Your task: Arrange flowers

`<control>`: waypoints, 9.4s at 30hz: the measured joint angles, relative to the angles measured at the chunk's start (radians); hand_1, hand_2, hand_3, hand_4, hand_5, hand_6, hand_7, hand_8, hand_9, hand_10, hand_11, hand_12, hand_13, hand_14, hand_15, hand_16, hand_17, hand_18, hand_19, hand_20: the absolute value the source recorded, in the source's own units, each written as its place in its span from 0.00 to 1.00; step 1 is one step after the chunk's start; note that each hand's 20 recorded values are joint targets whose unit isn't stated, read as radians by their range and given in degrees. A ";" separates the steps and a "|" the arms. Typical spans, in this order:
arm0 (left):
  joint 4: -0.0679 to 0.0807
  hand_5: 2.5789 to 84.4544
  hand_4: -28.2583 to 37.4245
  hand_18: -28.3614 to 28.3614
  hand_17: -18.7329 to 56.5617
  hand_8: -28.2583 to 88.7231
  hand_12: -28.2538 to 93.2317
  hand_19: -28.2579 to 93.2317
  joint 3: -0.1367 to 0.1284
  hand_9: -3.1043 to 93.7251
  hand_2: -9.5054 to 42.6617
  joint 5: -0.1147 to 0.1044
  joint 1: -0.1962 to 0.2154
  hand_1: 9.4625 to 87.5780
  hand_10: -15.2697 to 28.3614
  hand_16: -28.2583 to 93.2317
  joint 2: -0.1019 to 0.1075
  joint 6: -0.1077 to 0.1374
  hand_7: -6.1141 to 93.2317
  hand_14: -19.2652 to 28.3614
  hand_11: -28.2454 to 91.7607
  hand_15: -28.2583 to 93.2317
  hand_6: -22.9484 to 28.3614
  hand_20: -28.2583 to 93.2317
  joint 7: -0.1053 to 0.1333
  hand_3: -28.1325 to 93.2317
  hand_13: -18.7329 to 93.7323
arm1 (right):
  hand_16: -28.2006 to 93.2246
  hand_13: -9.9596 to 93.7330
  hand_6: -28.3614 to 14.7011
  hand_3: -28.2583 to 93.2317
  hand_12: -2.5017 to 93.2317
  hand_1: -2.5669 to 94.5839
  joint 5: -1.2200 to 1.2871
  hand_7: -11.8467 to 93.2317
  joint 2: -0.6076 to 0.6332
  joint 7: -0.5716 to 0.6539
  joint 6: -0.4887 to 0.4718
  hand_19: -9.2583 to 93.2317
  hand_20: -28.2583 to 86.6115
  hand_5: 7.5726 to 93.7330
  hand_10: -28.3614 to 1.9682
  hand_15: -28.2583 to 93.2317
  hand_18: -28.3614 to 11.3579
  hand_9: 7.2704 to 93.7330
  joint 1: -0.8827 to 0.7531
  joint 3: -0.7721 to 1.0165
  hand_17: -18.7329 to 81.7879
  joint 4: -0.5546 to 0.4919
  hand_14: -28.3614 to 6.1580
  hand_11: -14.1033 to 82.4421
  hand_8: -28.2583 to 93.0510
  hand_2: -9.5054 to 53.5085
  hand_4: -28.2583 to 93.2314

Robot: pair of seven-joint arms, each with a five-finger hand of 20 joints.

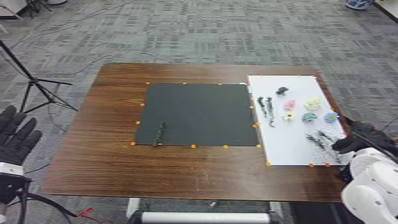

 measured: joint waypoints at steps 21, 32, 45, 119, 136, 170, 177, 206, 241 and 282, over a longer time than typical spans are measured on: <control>-0.002 0.37 0.00 0.66 0.20 0.18 0.33 0.35 0.017 0.31 0.53 -0.001 0.000 0.17 0.61 0.22 -0.002 0.008 0.14 0.65 0.32 0.37 0.58 0.33 -0.010 0.77 0.34 | 0.50 0.65 0.48 0.82 0.22 0.56 -0.043 0.23 -0.026 -0.007 0.156 0.95 0.55 0.73 0.31 0.80 0.03 0.68 -0.011 -0.065 0.52 0.051 0.33 0.39 0.14 0.00 0.00; -0.003 0.37 0.00 0.66 0.20 0.18 0.33 0.35 0.014 0.31 0.54 0.000 0.002 0.17 0.61 0.22 -0.003 0.008 0.14 0.65 0.32 0.37 0.58 0.33 -0.008 0.77 0.34 | 0.55 0.79 0.63 0.74 0.52 0.67 -0.081 0.40 -0.028 -0.010 0.259 0.97 0.58 0.84 0.60 0.79 0.02 0.89 0.001 -0.108 0.58 0.081 0.51 0.33 0.32 0.00 0.00; -0.008 0.37 0.00 0.66 0.20 0.19 0.33 0.35 0.014 0.31 0.53 -0.002 0.014 0.16 0.61 0.22 -0.008 0.008 0.14 0.65 0.32 0.37 0.58 0.33 -0.002 0.77 0.34 | 0.56 0.91 0.63 0.79 0.54 0.63 -0.129 0.42 -0.017 -0.012 0.439 0.97 0.58 0.86 0.65 0.73 0.00 0.98 -0.002 -0.122 0.63 0.051 0.66 0.31 0.33 0.00 0.03; -0.001 0.38 0.00 0.67 0.20 0.18 0.34 0.35 0.013 0.31 0.54 0.006 -0.008 0.18 0.61 0.23 0.006 0.026 0.14 0.66 0.32 0.38 0.58 0.33 -0.040 0.81 0.34 | 0.46 0.64 0.48 0.84 0.18 0.27 0.021 0.38 -0.323 -0.305 0.407 0.85 0.54 0.69 0.03 0.89 0.01 0.42 0.573 -0.827 0.44 0.235 0.26 0.26 0.15 0.35 0.08; -0.003 0.38 0.03 0.67 0.20 0.18 0.33 0.35 0.013 0.31 0.56 0.007 -0.005 0.18 0.61 0.23 0.003 0.027 0.14 0.66 0.32 0.38 0.58 0.33 -0.042 0.83 0.34 | 0.44 0.62 0.52 0.85 0.19 0.30 0.063 0.21 -0.365 -0.439 -0.126 0.83 0.58 0.67 0.12 0.91 0.00 0.48 0.534 -0.692 0.43 0.180 0.24 0.30 0.14 0.39 0.10; -0.001 0.38 0.00 0.67 0.20 0.18 0.34 0.36 0.036 0.31 0.55 -0.003 -0.017 0.19 0.62 0.22 0.005 0.032 0.15 0.66 0.33 0.39 0.59 0.33 -0.054 0.82 0.34 | 0.47 0.64 0.19 0.85 0.26 0.28 0.123 0.16 -0.398 -0.282 -0.081 0.91 0.54 0.58 0.00 0.88 0.00 0.55 0.557 -0.731 0.50 0.215 0.21 0.44 0.15 0.42 0.09; -0.001 0.38 0.00 0.67 0.20 0.18 0.34 0.36 0.037 0.31 0.55 -0.004 -0.017 0.18 0.62 0.22 0.011 0.034 0.15 0.66 0.33 0.39 0.59 0.33 -0.053 0.82 0.34 | 0.49 0.64 0.16 0.84 0.27 0.28 0.046 0.16 -0.398 -0.146 0.132 0.92 0.53 0.58 0.00 0.88 0.00 0.56 0.560 -0.799 0.50 0.224 0.18 0.43 0.14 0.42 0.10; 0.002 0.38 0.00 0.67 0.20 0.18 0.33 0.36 0.031 0.32 0.54 -0.004 -0.025 0.18 0.62 0.22 0.012 0.035 0.15 0.66 0.33 0.39 0.59 0.33 -0.067 0.81 0.34 | 0.48 0.63 0.24 0.85 0.26 0.27 0.053 0.16 -0.430 -0.200 0.018 0.91 0.53 0.59 0.00 0.88 0.00 0.54 0.555 -0.792 0.49 0.218 0.17 0.41 0.15 0.42 0.10; 0.001 0.37 0.00 0.67 0.20 0.18 0.34 0.36 0.008 0.31 0.53 -0.004 0.006 0.18 0.62 0.22 -0.009 0.020 0.15 0.66 0.33 0.39 0.58 0.33 -0.036 0.81 0.34 | 0.45 0.61 0.22 0.80 0.24 0.28 -0.007 0.15 -0.240 -0.179 0.338 0.92 0.54 0.53 0.00 0.88 0.00 0.46 0.457 -0.553 0.48 0.089 0.18 0.36 0.16 0.18 0.08; -0.003 0.37 0.00 0.67 0.20 0.18 0.34 0.36 0.017 0.31 0.53 -0.018 0.022 0.17 0.62 0.23 0.008 0.019 0.15 0.66 0.33 0.39 0.58 0.33 -0.013 0.81 0.34 | 0.50 0.73 0.44 0.79 0.24 0.54 -0.064 0.22 -0.157 -0.134 0.110 0.94 0.59 0.67 0.30 0.86 0.00 0.69 0.740 -0.709 0.54 0.482 0.41 0.39 0.15 0.00 0.00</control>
